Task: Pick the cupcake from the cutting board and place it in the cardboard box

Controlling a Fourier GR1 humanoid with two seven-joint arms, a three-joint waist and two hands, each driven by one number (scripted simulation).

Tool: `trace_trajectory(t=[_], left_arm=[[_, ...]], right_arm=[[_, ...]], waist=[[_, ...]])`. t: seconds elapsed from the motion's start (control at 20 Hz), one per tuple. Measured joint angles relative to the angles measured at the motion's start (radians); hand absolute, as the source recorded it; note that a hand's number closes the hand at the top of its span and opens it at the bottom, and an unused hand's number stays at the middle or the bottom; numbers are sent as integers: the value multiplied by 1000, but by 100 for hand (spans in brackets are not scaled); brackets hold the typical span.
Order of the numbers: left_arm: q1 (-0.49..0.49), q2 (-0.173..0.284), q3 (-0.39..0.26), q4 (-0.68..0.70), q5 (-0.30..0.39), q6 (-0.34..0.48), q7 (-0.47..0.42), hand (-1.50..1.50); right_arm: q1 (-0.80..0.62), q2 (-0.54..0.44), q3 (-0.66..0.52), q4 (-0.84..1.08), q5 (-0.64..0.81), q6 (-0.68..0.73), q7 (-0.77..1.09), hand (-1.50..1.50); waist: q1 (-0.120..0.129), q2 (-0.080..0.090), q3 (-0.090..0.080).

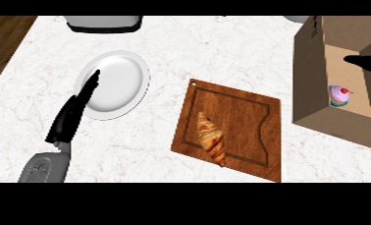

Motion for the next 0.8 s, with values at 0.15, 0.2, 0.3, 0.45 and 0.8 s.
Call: trace_trajectory(t=[0.15,0.2,0.3,0.45,0.8], left_arm=[[7,-3,-3,-14,-2,1,4,0],[12,-3,-2,-16,-2,2,1,0],[8,-5,-5,-23,-6,5,8,0],[-14,-8,-3,-14,-6,4,24,0],[-23,2,9,0,3,-11,12,0]], right_arm=[[-2,-31,-77,55,-89,-26,-62,-150],[6,-41,-100,74,-116,-36,-96,-150],[14,-71,-137,112,-163,-49,-147,-150],[36,-113,-190,194,-228,-71,-258,-150],[96,-261,-288,393,-356,-61,-464,-150]], waist=[[0,0,0],[0,0,0],[0,0,1],[-1,1,0],[2,2,1]])
